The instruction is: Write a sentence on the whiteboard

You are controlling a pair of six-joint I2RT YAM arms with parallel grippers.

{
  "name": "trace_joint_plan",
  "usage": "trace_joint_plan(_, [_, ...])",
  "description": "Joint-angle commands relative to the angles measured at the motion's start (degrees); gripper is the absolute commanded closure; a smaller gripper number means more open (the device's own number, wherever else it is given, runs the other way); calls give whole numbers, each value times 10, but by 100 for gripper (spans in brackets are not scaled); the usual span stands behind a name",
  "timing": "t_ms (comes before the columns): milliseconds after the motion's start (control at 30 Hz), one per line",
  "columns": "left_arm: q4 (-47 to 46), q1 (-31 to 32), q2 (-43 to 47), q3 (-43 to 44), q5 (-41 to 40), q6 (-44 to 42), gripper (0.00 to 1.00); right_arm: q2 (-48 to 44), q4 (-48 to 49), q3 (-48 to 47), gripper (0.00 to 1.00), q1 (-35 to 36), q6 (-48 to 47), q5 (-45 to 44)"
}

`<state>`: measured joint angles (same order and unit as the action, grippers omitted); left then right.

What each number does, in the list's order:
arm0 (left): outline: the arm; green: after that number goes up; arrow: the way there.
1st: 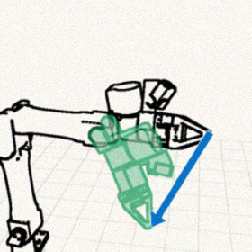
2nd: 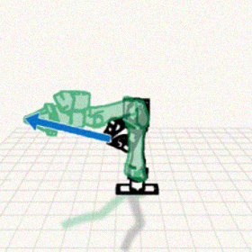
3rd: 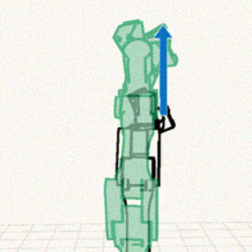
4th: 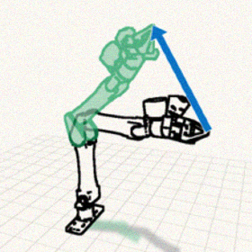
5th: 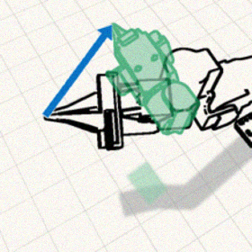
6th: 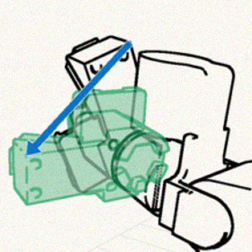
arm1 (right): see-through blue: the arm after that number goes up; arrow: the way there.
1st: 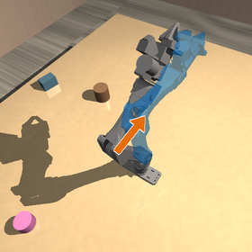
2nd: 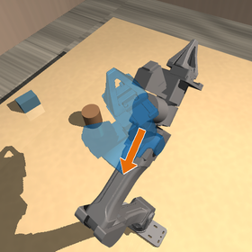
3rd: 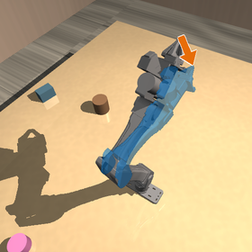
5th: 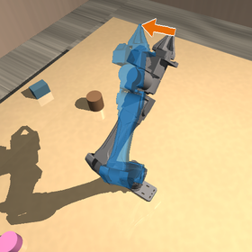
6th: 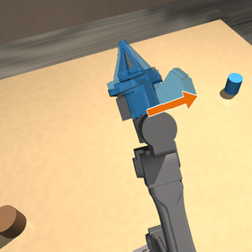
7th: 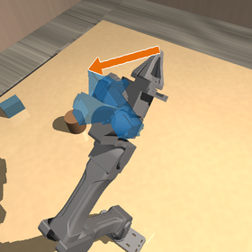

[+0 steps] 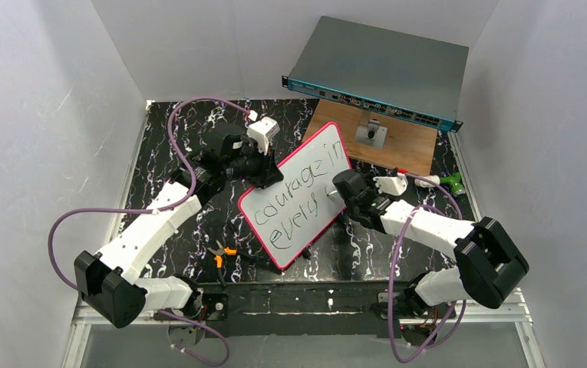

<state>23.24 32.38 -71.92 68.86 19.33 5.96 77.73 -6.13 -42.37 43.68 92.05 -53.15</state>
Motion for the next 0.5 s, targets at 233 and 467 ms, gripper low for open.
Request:
trace_joint_plan(233, [22,-1,14,8,-30,-40,100,25,-6,-33,99,4,30,-20])
trace_joint_plan(467, [21,-1,13,7,-28,-41,100,26,-9,-36,99,-6,32,-29])
